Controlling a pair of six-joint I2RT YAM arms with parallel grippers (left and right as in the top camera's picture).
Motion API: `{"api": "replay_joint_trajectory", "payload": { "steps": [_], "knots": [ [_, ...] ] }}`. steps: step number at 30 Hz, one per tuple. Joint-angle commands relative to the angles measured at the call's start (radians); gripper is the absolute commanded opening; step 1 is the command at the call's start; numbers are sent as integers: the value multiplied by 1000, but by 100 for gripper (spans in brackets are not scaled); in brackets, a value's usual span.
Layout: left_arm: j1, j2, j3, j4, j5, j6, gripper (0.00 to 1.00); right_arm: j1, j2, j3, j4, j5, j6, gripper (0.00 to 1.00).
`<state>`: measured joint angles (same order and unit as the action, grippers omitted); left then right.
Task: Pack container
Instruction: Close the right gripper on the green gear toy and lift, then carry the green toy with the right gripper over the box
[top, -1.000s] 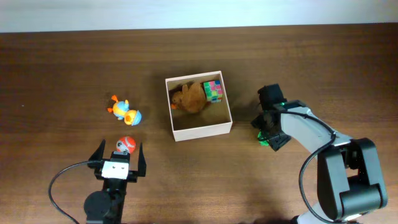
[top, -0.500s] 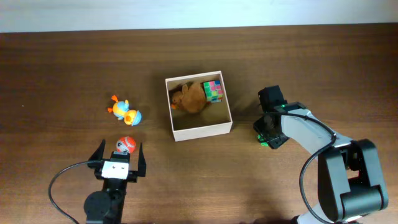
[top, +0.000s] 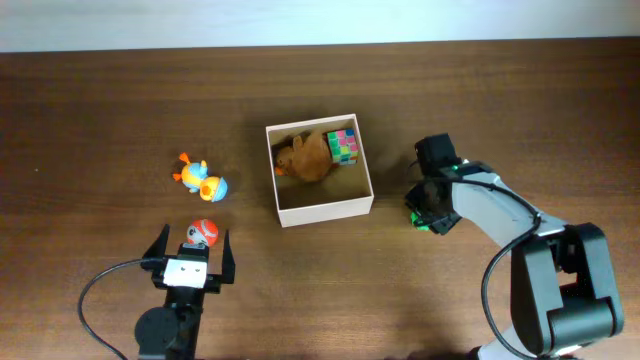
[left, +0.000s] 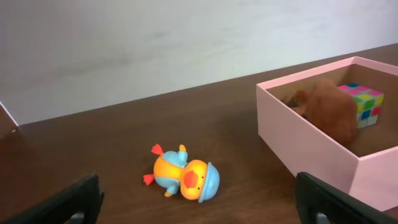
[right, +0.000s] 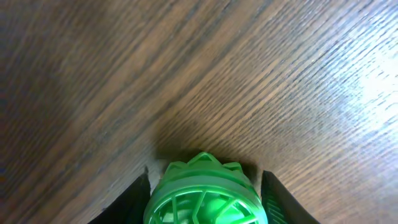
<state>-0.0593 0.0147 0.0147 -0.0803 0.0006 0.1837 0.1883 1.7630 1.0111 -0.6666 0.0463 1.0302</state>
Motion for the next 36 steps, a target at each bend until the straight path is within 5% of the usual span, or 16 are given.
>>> {"api": "replay_joint_trajectory", "payload": {
  "steps": [1,18,36],
  "knots": [
    [4,-9,-5,-2,7,13,99,-5,-1,88,-31,-28,-69,43],
    [4,-9,-5,-2,7,13,99,3,-24,457,-244,-97,-270,40],
    [4,-9,-5,-2,7,13,99,229,-25,527,-232,-84,-346,41]
  ]
}}
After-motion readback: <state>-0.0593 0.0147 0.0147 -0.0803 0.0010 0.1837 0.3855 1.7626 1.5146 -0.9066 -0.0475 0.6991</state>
